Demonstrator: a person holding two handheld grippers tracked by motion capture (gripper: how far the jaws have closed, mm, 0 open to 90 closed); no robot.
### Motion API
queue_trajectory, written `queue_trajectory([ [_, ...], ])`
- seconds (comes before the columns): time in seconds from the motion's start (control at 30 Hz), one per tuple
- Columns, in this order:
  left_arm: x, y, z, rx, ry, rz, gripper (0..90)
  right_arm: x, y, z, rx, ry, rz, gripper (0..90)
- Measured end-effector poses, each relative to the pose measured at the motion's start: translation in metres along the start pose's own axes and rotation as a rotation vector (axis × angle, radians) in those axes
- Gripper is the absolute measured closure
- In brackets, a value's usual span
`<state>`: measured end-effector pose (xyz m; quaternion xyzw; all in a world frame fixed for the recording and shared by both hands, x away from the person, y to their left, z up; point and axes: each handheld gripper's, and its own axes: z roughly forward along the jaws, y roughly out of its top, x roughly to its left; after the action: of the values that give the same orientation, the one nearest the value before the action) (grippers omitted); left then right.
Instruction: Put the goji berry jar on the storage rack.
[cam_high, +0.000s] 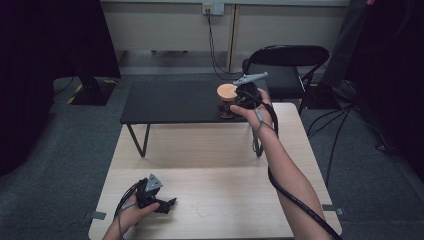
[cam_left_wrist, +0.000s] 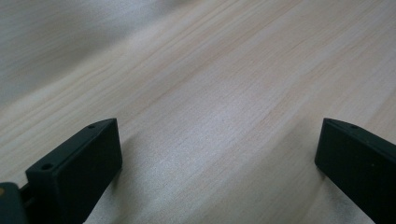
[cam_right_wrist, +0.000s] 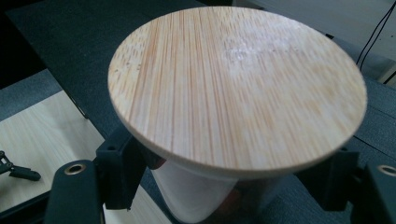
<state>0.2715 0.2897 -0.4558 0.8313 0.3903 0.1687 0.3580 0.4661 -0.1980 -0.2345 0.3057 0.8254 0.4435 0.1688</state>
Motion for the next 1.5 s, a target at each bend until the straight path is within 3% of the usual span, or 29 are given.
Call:
queue_trajectory([
  [0.33,0.001,0.001,0.0,0.002,-0.002,0.002,0.0,-0.001,0.003,0.008,0.003,-0.005,-0.009,25.5],
  [0.87,0.0,0.0,0.0,-0.001,-0.001,0.002,0.0,0.0,0.001,0.007,0.002,-0.006,-0.017,25.2],
  [0.97,0.0,0.0,0.0,0.0,-0.001,0.002,0.0,0.0,-0.001,0.005,-0.006,-0.008,-0.018,19.2],
  [1.23,0.0,0.0,0.0,-0.001,-0.001,0.002,0.0,-0.001,-0.012,-0.015,-0.01,0.003,-0.018,8.3],
  [1.5,0.0,0.001,0.0,0.004,-0.001,0.003,0.0,0.001,-0.046,-0.041,-0.021,0.024,-0.022,2.8],
])
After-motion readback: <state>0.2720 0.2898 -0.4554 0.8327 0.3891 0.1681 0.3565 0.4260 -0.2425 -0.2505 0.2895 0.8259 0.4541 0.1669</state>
